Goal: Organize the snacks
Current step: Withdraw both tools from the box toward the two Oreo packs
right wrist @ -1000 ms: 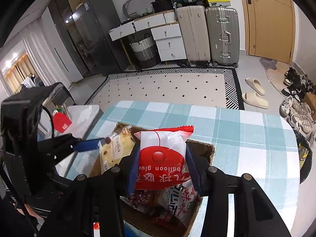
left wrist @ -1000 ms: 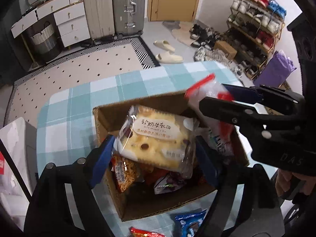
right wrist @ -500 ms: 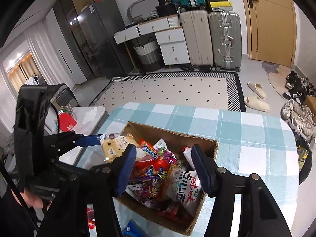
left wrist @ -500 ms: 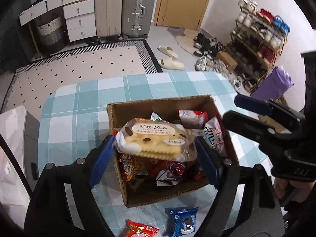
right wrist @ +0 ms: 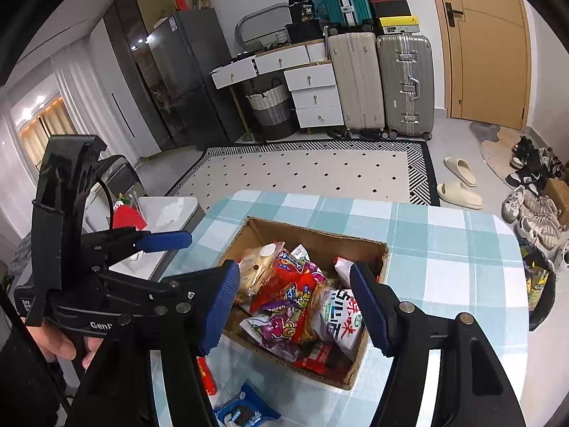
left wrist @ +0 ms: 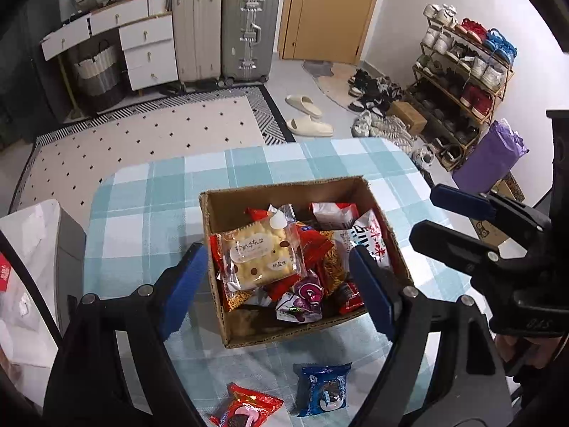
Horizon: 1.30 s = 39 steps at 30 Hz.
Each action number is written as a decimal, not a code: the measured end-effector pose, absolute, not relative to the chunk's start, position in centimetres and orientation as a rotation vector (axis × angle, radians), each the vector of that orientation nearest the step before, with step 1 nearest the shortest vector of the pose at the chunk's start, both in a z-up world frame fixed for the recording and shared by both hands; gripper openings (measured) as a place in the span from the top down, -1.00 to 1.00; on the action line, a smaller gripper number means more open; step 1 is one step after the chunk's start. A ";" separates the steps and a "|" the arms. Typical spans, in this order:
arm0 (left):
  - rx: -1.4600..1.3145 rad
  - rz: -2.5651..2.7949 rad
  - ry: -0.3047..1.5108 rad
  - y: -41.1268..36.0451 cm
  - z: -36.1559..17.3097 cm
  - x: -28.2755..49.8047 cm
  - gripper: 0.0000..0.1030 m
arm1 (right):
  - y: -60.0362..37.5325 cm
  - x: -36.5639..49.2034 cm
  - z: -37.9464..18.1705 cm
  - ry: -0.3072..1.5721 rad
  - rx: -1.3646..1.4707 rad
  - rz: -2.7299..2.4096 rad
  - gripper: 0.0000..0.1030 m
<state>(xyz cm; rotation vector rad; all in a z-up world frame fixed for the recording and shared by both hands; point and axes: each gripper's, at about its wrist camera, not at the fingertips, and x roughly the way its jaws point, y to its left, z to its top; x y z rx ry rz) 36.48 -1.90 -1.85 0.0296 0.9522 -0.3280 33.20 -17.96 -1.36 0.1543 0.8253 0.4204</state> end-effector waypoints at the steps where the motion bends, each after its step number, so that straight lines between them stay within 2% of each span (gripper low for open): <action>1: 0.029 -0.328 0.948 -1.9 -1.6 36.2 -0.55 | -18.1 33.0 -1.2 0.821 0.155 0.419 -0.28; 11: 0.041 -0.237 0.814 0.3 1.7 30.6 -0.56 | -18.5 30.4 0.5 0.779 0.182 0.436 -0.29; 15: 0.027 -0.195 0.763 1.8 2.2 27.4 -0.61 | -18.2 28.1 0.9 0.749 0.205 0.471 -0.48; 20: -0.003 -0.127 0.716 4.0 1.9 23.3 -0.66 | -16.9 24.7 0.9 0.711 0.178 0.501 -0.51; 22: -0.024 -0.105 0.702 4.8 1.2 21.6 -0.67 | -16.6 23.6 0.7 0.697 0.195 0.514 -0.69; 31: -0.063 -0.026 0.636 7.6 -1.2 15.3 -0.71 | -14.5 18.5 -1.7 0.662 0.167 0.521 -0.74; 35: -0.100 -0.009 0.615 8.6 -2.0 13.5 -0.99 | -14.0 16.9 -3.4 0.655 0.135 0.500 -0.85; 39: -0.079 0.019 0.562 8.7 -3.0 11.9 -0.99 | -13.8 15.7 -5.7 0.670 0.157 0.509 -0.85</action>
